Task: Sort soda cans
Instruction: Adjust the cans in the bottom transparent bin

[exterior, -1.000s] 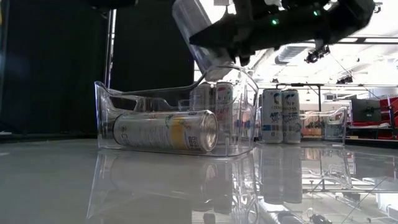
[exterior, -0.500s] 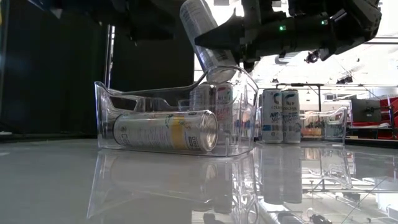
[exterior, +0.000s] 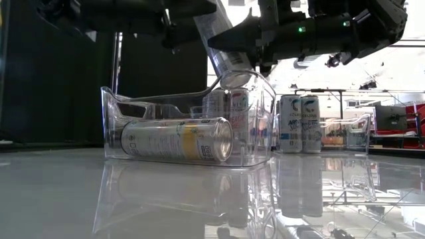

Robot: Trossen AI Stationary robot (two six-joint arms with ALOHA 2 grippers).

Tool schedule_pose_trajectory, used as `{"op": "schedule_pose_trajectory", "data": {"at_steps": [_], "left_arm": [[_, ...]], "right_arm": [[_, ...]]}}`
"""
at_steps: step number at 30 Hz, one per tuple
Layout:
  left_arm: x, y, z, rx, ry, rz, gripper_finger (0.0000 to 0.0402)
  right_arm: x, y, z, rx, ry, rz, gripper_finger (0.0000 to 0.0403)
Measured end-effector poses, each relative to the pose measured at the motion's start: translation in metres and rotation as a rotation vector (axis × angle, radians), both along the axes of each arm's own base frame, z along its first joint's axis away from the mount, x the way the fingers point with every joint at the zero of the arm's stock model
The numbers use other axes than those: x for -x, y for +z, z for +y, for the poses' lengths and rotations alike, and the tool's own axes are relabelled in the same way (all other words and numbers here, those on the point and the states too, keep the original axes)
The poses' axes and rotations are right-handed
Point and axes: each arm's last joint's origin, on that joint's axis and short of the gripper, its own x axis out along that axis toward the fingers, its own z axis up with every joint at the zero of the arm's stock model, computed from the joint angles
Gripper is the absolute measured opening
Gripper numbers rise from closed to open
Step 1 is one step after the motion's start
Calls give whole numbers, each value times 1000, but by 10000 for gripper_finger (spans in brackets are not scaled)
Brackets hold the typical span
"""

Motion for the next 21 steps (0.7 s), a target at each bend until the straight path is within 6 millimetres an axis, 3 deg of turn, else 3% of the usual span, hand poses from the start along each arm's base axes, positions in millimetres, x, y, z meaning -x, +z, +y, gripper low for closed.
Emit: {"op": "schedule_pose_trajectory", "data": {"at_steps": [6, 13, 21], "left_arm": [[-5, -3, -2, -5, -54, -36, 318], [-5, -3, -2, -24, -53, -36, 232], [-5, -7, -3, -44, -57, 5, 229]], "right_arm": [[0, 0, 1, 8, 8, 3, 248], [0, -1, 1, 17, 16, 14, 248], [-1, -7, 0, 23, 30, 81, 265]]}}
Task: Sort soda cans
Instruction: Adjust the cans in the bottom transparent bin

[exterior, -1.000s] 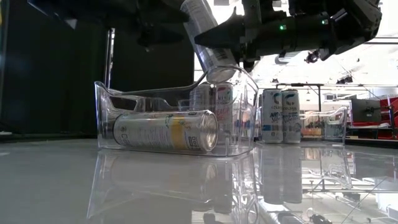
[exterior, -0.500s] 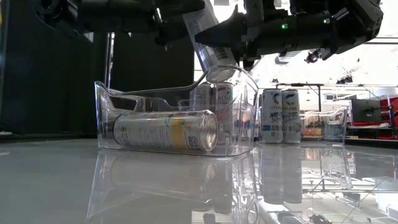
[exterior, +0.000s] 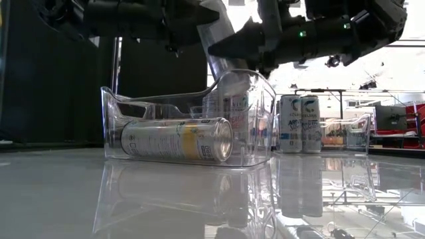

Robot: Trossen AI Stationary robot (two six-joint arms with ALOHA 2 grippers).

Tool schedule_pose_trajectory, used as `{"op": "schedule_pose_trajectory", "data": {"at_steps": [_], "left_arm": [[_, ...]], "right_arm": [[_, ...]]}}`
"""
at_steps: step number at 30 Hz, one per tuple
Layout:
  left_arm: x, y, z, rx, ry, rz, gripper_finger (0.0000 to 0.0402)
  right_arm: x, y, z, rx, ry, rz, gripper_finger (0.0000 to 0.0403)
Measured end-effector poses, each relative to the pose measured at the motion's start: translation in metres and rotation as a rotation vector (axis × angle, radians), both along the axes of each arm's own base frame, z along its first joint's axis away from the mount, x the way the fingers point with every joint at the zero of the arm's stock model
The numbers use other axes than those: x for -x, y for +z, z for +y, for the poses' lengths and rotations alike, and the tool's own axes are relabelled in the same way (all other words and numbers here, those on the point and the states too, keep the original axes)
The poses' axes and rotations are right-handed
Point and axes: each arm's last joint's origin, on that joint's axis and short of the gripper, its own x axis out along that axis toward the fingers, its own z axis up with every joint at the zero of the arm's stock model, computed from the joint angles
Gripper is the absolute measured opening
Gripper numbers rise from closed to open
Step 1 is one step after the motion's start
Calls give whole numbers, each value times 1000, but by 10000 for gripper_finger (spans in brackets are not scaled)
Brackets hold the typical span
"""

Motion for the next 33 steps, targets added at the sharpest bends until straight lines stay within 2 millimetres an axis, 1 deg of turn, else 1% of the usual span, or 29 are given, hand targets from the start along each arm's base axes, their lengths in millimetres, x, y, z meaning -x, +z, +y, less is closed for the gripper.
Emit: {"op": "schedule_pose_trajectory", "data": {"at_steps": [6, 9, 14, 18, 21, 24, 26, 28, 30, 33], "left_arm": [[1, -9, -3, 1, -22, 94, 229], [1, -14, -5, -2, -23, 143, 229], [3, -19, -8, -24, -8, 206, 229], [4, -21, -10, -48, 0, 226, 229], [3, -21, -11, -54, 0, 219, 229], [-2, -26, -12, -53, -2, 193, 229], [-6, -31, -12, -61, -1, 175, 229], [-11, -38, -13, -80, 7, 183, 229], [-18, -42, -12, -91, 30, 196, 229], [-30, -43, -11, -99, 35, 191, 229]], "right_arm": [[1, -9, -4, -8, 49, 102, 326], [-1, -5, -4, -1, 57, 185, 342], [-7, 18, -4, 14, 33, 414, 345], [-11, 46, -4, 11, -30, 571, 346], [-10, 65, 2, 73, -95, 654, 346], [-8, 81, 10, 139, -152, 689, 346], [-5, 87, 17, 165, -159, 715, 346], [-1, 89, 24, 181, -168, 733, 346], [3, 87, 30, 197, -193, 749, 346], [11, 85, 38, 217, -238, 774, 346]]}}
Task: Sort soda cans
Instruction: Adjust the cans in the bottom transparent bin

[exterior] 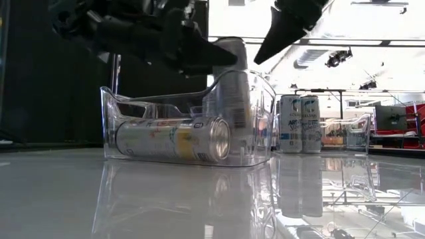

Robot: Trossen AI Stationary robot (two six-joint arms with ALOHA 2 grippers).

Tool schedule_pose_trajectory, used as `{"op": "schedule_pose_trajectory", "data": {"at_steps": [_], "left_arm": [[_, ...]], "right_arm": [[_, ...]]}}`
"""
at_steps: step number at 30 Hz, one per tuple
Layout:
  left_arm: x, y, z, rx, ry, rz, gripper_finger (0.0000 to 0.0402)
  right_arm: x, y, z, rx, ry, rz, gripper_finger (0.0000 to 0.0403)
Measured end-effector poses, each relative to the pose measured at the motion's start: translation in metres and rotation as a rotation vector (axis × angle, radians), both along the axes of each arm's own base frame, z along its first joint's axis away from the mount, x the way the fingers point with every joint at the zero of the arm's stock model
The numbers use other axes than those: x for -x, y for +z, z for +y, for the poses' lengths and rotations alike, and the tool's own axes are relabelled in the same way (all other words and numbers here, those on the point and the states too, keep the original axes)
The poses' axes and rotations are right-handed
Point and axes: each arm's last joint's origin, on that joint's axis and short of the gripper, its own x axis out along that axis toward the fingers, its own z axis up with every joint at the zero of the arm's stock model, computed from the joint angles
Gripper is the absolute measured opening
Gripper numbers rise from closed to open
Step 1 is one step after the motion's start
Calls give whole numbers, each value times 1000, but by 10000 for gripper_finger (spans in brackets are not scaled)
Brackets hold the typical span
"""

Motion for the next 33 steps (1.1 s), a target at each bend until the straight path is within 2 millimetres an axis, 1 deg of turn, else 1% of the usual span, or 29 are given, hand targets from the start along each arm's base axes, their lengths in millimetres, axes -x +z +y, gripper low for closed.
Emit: {"op": "schedule_pose_trajectory", "data": {"at_steps": [3, 5, 8, 12, 16, 20, 24, 28, 33], "left_arm": [[-10, -4, 0, -17, -2, 16, 229], [-15, -7, 2, -26, 0, 27, 229], [-18, -10, 4, -24, 6, 31, 231], [-19, -13, 6, -23, 17, 41, 265], [-20, -15, 11, 13, 22, 43, 298], [-21, -13, 16, 30, 8, 29, 314], [-20, -10, 15, 4, -20, 30, 321], [-17, 2, 15, -27, -31, -1, 322], [-7, 31, 11, -66, -48, -60, 323]], "right_arm": [[8, 0, 9, 51, -36, -1, 346], [18, 2, 14, 100, -65, 2, 346], [35, 12, 18, 106, -118, -31, 346], [48, 19, 22, 91, -148, -62, 346], [48, 18, 26, 89, -152, -97, 346], [44, 5, 27, 79, -134, -120, 346], [42, -6, 29, 57, -108, -138, 346], [38, -7, 28, 57, -95, -163, 346], [32, -3, 29, 56, -68, -202, 346]]}}
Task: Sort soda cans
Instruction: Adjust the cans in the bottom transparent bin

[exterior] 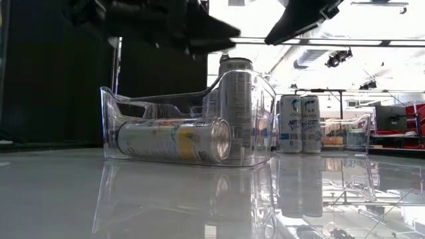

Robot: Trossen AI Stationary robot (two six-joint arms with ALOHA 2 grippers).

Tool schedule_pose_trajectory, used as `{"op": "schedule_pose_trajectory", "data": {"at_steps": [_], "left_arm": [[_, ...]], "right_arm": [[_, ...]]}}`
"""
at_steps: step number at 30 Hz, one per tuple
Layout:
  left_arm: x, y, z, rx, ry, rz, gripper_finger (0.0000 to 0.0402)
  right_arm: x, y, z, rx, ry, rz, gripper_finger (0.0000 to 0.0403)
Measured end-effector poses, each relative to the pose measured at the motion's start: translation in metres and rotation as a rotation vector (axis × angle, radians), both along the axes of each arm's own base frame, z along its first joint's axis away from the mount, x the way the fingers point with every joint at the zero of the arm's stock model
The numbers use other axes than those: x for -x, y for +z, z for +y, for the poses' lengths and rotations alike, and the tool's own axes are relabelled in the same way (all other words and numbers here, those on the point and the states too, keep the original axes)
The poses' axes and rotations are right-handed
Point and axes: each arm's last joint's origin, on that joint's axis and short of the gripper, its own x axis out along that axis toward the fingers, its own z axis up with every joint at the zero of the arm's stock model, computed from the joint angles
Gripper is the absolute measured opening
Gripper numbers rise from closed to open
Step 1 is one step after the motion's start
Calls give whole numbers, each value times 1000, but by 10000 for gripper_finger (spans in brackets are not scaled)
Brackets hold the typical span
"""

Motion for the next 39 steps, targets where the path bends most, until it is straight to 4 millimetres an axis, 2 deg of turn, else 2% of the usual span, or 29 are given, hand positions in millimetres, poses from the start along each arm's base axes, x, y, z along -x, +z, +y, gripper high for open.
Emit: {"op": "schedule_pose_trajectory", "data": {"at_steps": [3, 7, 9, 13, 19, 22, 26, 32, 39], "left_arm": [[14, 22, -4, -49, 14, 10, 323], [44, 48, -14, -137, 98, 88, 323], [62, 56, -22, -161, 129, 152, 323], [101, 63, -38, -128, 191, 283, 323], [148, 52, -49, -50, 405, 428, 323], [166, 43, -51, 14, 479, 492, 323], [179, 26, -53, 117, 542, 528, 323], [188, -7, -56, 220, 553, 533, 323], [185, -27, -61, 301, 496, 455, 323]], "right_arm": [[-9, 5, -1, -62, 16, -77, 346], [-35, 15, -7, -213, 168, -209, 346], [-50, 11, -12, -241, 227, -242, 346], [-90, 1, -20, -279, 283, -186, 346], [-151, -8, -17, -237, 300, -5, 346], [-173, -11, -19, -243, 257, 91, 346], [-194, -25, -26, -256, 196, 197, 346], [-208, -42, -49, -303, 88, 278, 346], [-215, -59, -65, -443, 153, 331, 346]]}}
